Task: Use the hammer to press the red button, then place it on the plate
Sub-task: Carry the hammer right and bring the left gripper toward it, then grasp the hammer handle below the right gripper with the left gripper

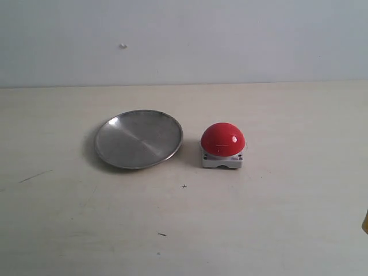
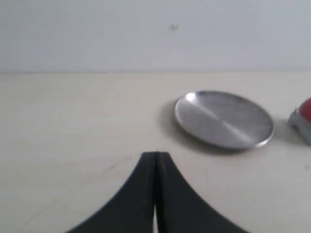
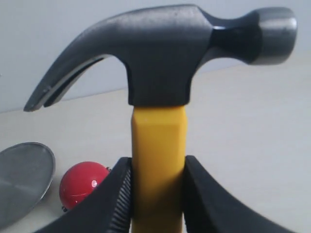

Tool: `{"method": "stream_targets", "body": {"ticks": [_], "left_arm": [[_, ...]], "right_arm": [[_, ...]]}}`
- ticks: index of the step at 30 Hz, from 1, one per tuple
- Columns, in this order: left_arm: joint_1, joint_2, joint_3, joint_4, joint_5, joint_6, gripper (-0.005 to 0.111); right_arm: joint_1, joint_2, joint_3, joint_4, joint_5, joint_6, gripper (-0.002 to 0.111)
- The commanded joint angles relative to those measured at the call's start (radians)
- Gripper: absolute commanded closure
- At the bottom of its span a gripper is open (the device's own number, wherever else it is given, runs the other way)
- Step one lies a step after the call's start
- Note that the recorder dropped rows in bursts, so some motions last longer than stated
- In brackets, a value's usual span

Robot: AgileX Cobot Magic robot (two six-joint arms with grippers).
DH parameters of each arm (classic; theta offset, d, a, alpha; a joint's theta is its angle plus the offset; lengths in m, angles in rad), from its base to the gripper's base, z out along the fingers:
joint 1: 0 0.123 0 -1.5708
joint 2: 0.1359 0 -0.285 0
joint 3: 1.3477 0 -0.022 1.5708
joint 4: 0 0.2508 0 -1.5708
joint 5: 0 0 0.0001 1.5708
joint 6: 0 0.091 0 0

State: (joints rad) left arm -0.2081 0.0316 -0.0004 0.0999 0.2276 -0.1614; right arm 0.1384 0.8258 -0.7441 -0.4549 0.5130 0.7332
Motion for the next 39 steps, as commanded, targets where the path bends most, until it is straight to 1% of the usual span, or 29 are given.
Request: {"method": "stream_targets", "body": {"ticks": [1, 3, 4, 5, 8, 9, 10, 11, 12, 13, 15, 16, 19, 21, 23, 24, 25, 27, 28, 29, 30, 31, 32, 33, 34, 35, 36, 37, 39], "left_arm": [[0.0, -0.008, 0.0, -0.12, -0.318, -0.202, 0.107], [0.0, -0.008, 0.0, -0.133, -0.391, -0.439, 0.107], [0.0, -0.008, 0.0, -0.114, -0.393, -0.551, 0.107], [0.0, -0.008, 0.0, -0.076, -0.377, -0.618, 0.107], [0.0, -0.008, 0.0, 0.112, -0.37, -0.76, 0.107], [-0.002, -0.008, 0.0, 0.199, -0.388, -0.845, 0.107], [-0.002, -0.008, 0.0, 0.273, -0.419, -0.903, 0.107], [-0.002, -0.008, 0.0, 0.372, -0.484, -0.977, 0.107], [-0.002, -0.008, 0.0, 0.472, -0.583, -1.034, 0.107], [-0.002, -0.008, 0.0, 0.531, -0.703, -1.037, 0.107], [0.003, -0.006, -0.007, 0.543, -0.834, -0.997, 0.107], [0.013, 0.017, -0.069, 0.532, -0.786, -0.991, 0.107], [0.042, 0.114, -0.197, 0.525, -0.575, -0.91, 0.107], [0.061, 0.239, -0.285, 0.525, -0.466, -0.843, 0.107], [0.069, 0.381, -0.349, 0.527, -0.442, -0.828, 0.107], [0.067, 0.466, -0.372, 0.539, -0.455, -0.831, 0.107], [0.061, 0.553, -0.385, 0.576, -0.478, -0.844, 0.107], [0.046, 0.729, -0.411, 0.683, -0.591, -0.896, 0.107], [0.019, 0.892, -0.439, 0.776, -0.733, -0.928, 0.104], [0.001, 0.981, -0.458, 0.808, -0.789, -0.933, 0.1], [-0.03, 1.1, -0.487, 0.825, -0.845, -0.935, 0.094], [-0.07, 1.21, -0.521, 0.842, -0.876, -0.935, 0.083], [-0.13, 1.344, -0.572, 0.871, -0.916, -0.935, 0.068], [-0.166, 1.402, -0.597, 0.889, -0.949, -0.922, 0.06], [-0.212, 1.463, -0.627, 0.915, -1.035, -0.874, 0.051], [-0.258, 1.533, -0.658, 0.924, -1.149, -0.811, 0.045], [-0.304, 1.573, -0.678, 0.91, -1.224, -0.791, 0.043], [-0.335, 1.6, -0.696, 0.896, -1.265, -0.775, 0.043], [-0.395, 1.637, -0.734, 0.865, -1.271, -0.728, 0.043]], "right_arm": [[0.002, -0.009, 0.048, -0.029, -0.232, 0.001, 0.108], [0.002, -0.007, 0.066, -0.012, -0.27, 0.001, 0.108], [0.002, -0.007, 0.075, -0.01, -0.286, 0.001, 0.108], [0.002, -0.007, 0.083, -0.002, -0.302, 0.001, 0.108], [0.002, -0.007, 0.106, 0.019, -0.364, 0.001, 0.108], [0.002, -0.007, 0.114, 0.021, -0.389, 0.001, 0.108], [0.002, -0.007, 0.123, 0.024, -0.416, 0.001, 0.108], [0.002, -0.007, 0.129, 0.024, -0.44, 0.001, 0.108], [0.002, -0.005, 0.131, 0.028, -0.452, 0.001, 0.108], [0.002, -0.003, 0.131, 0.032, -0.458, 0.001, 0.108], [0.002, 0.005, 0.131, 0.032, -0.465, 0.001, 0.108], [0.002, 0.013, 0.131, 0.032, -0.467, 0.001, 0.108], [0.002, 0.032, 0.131, 0.037, -0.467, 0.001, 0.108], [0.002, 0.043, 0.131, 0.037, -0.463, 0.001, 0.108], [0.002, 0.05, 0.131, 0.037, -0.463, 0.001, 0.108], [0.002, 0.055, 0.131, 0.037, -0.463, 0.001, 0.108], [0.002, 0.057, 0.131, 0.037, -0.463, 0.001, 0.108], [0.002, 0.06, 0.131, 0.037, -0.457, 0.001, 0.108], [0.002, 0.06, 0.131, 0.037, -0.449, 0.001, 0.108], [0.002, 0.06, 0.131, 0.037, -0.447, 0.001, 0.108], [0.002, 0.06, 0.131, 0.037, -0.44, 0.001, 0.108], [0.002, 0.06, 0.131, 0.037, -0.438, 0.001, 0.108], [0.002, 0.06, 0.131, 0.037, -0.438, 0.001, 0.108], [0.002, 0.06, 0.131, 0.037, -0.438, 0.001, 0.108], [0.002, 0.06, 0.131, 0.037, -0.438, 0.001, 0.108], [0.002, 0.064, 0.131, 0.037, -0.439, 0.001, 0.108], [0.002, 0.075, 0.131, 0.037, -0.439, 0.001, 0.108], [0.002, 0.085, 0.131, 0.037, -0.439, 0.001, 0.108], [0.002, 0.107, 0.131, 0.037, -0.438, 0.001, 0.108]]}}
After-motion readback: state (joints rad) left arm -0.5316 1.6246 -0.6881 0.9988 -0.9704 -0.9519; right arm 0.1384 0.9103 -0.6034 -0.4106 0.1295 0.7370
